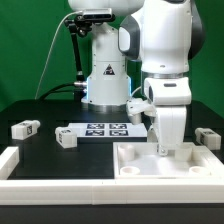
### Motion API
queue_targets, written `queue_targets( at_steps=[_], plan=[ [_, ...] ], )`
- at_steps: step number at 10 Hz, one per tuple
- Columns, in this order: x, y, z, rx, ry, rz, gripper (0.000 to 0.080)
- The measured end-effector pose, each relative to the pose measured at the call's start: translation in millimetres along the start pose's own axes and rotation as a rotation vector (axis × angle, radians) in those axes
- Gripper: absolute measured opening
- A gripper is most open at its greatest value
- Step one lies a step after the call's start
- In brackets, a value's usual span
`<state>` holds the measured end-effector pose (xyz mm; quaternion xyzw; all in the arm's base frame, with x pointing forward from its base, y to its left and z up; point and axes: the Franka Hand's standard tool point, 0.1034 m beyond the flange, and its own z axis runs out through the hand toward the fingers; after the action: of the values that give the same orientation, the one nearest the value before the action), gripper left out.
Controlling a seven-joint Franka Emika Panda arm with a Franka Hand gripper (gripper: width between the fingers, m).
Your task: Assemble one leg
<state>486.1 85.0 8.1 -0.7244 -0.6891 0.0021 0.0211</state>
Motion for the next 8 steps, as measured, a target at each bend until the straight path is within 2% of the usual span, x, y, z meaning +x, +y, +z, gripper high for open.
queue_targets(
  at_steps=[2,3,4,5,6,7,8],
  plan=[
    [-0.3,0.2,0.0,0.0,0.0,0.001,0.0071],
    [-0.4,0.2,0.0,0.0,0.0,0.001,0.0272],
    [-0.5,0.2,0.0,0.0,0.0,0.001,0.0272],
    [-0.6,0.2,0.0,0.0,0.0,0.001,0.0461],
    [-0.6,0.2,0.0,0.0,0.0,0.001,0.0582],
    [-0.6,0.2,0.0,0.0,0.0,0.001,0.0582],
    [-0.6,0.2,0.0,0.0,0.0,0.001,0.0635]
  ],
)
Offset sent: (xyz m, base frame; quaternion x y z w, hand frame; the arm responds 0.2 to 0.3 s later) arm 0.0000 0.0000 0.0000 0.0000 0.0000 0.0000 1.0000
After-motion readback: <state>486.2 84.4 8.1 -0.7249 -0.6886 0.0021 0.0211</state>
